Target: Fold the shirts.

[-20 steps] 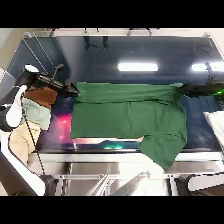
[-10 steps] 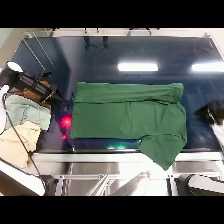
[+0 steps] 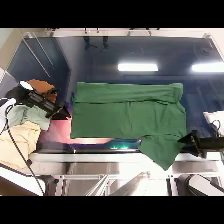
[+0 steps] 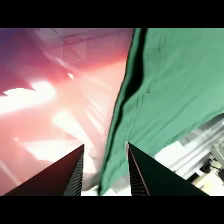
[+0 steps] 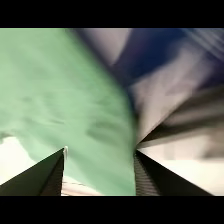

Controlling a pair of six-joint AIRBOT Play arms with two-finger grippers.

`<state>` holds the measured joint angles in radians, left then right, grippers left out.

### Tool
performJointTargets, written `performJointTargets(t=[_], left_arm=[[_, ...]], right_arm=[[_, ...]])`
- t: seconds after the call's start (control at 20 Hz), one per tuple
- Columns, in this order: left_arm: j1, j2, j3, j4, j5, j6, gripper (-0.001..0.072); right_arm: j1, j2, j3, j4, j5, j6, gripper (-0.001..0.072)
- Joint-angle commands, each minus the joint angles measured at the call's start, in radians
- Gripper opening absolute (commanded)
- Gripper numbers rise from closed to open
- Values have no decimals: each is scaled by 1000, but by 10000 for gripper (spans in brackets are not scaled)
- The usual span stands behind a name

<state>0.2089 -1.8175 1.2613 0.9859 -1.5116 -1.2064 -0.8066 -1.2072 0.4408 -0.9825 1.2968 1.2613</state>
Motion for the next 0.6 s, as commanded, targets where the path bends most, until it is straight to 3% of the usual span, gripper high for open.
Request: performJointTargets(t=[0.0, 0.05, 0.1, 0.2, 0.25, 0.3, 0.45, 0.55], left_arm=[[-37, -2, -51, 9, 66, 21, 289], [-46, -2, -57, 9, 78, 21, 289], [-58, -3, -65, 10, 92, 21, 289], [-74, -2, -90, 14, 126, 26, 277], [-74, -1, -91, 14, 125, 28, 285], [-76, 0, -91, 15, 120, 28, 288], [-90, -5, -91, 29, 70, 20, 288], [-114, -7, -91, 123, 3, 11, 288]], right_arm=[[36, -42, -74, 130, -162, -96, 496], [46, -63, -74, 169, -156, -121, 490], [56, -85, -74, 214, -145, -156, 373], [76, -109, -73, 285, -124, -200, 209], [79, -108, -73, 299, -115, -200, 70], [79, -108, -72, 310, -111, -200, 19], [79, -108, -72, 314, -111, -200, 19], [79, -108, -72, 314, -112, -201, 20]])
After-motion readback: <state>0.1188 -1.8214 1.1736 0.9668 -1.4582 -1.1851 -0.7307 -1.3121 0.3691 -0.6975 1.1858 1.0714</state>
